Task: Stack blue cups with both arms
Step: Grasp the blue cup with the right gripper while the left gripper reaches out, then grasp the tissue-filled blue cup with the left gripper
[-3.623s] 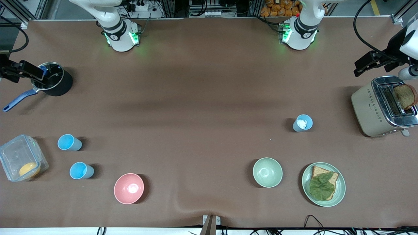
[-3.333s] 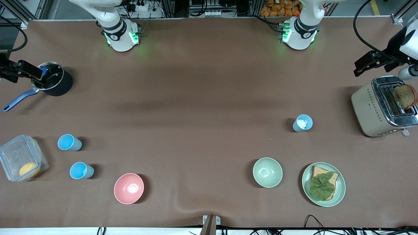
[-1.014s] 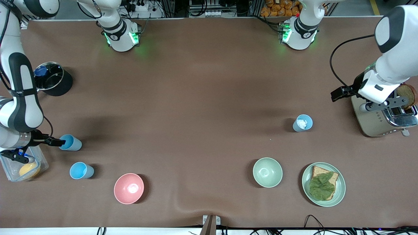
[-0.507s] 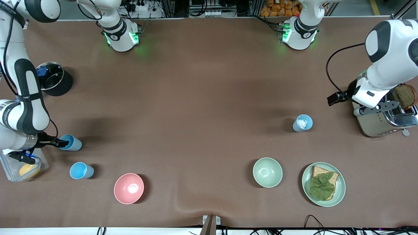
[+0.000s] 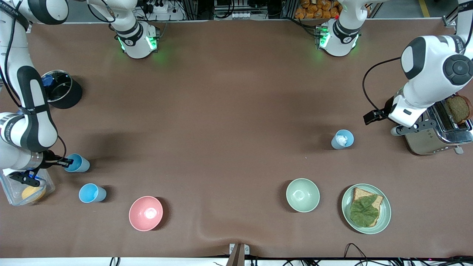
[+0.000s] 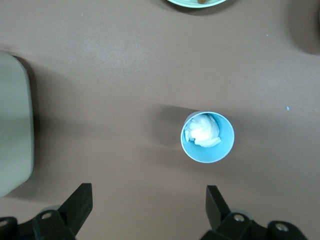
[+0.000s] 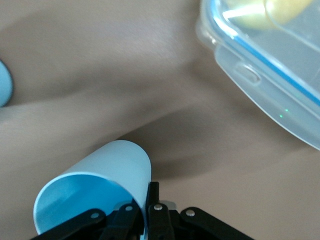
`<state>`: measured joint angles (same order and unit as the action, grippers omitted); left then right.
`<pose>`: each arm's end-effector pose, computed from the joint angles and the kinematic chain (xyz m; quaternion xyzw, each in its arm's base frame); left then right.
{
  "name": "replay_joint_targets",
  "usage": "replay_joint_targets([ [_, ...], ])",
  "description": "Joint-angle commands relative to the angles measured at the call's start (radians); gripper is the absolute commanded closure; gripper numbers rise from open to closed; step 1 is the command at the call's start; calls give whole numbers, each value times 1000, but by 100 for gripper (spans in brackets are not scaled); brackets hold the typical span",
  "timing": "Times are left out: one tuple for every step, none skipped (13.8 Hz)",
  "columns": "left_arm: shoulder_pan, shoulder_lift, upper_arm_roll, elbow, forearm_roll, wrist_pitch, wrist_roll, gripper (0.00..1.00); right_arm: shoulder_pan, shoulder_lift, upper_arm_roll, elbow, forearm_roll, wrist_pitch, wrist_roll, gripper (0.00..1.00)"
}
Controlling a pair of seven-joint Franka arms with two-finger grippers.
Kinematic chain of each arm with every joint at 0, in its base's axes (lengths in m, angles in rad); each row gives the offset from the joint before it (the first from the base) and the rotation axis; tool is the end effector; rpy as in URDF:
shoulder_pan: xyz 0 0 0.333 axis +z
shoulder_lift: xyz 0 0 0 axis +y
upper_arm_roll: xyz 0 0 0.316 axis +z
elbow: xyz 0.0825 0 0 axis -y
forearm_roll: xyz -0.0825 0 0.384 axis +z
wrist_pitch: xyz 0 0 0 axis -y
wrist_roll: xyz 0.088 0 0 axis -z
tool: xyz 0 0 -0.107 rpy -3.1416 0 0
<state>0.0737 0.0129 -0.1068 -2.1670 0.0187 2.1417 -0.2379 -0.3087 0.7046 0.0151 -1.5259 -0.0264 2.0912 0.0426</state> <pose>0.5323 -0.0168 0.3856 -0.9951 -0.0970 0.0179 0.0096 0.6633 -0.2035 0.2320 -0.9845 0.1611 0.0697 0.0028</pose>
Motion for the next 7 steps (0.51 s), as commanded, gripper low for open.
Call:
replay_joint_targets([
  [12, 41, -7, -10, -16, 56, 16, 0, 23, -49, 0, -4, 6, -19, 7, 100],
  [11, 59, -8, -10, -17, 73, 14, 0, 31, -68, 0, -2, 6, -52, 7, 100],
  [9, 76, -8, -11, -17, 95, 14, 0, 34, -86, 0, 3, 6, -97, 7, 100],
  [9, 90, -10, -10, -19, 108, 12, 0, 34, -108, 0, 4, 6, -159, 8, 100],
  [5, 99, -10, -11, -19, 124, 8, 0, 33, -126, 0, 4, 6, -221, -4, 100],
  [3, 108, -17, -10, -19, 135, 2, 0, 31, -146, 0, 4, 6, -264, -9, 100],
  [3, 125, -28, -7, -19, 145, -1, 0, 30, -161, 0, 4, 6, -307, -10, 100],
])
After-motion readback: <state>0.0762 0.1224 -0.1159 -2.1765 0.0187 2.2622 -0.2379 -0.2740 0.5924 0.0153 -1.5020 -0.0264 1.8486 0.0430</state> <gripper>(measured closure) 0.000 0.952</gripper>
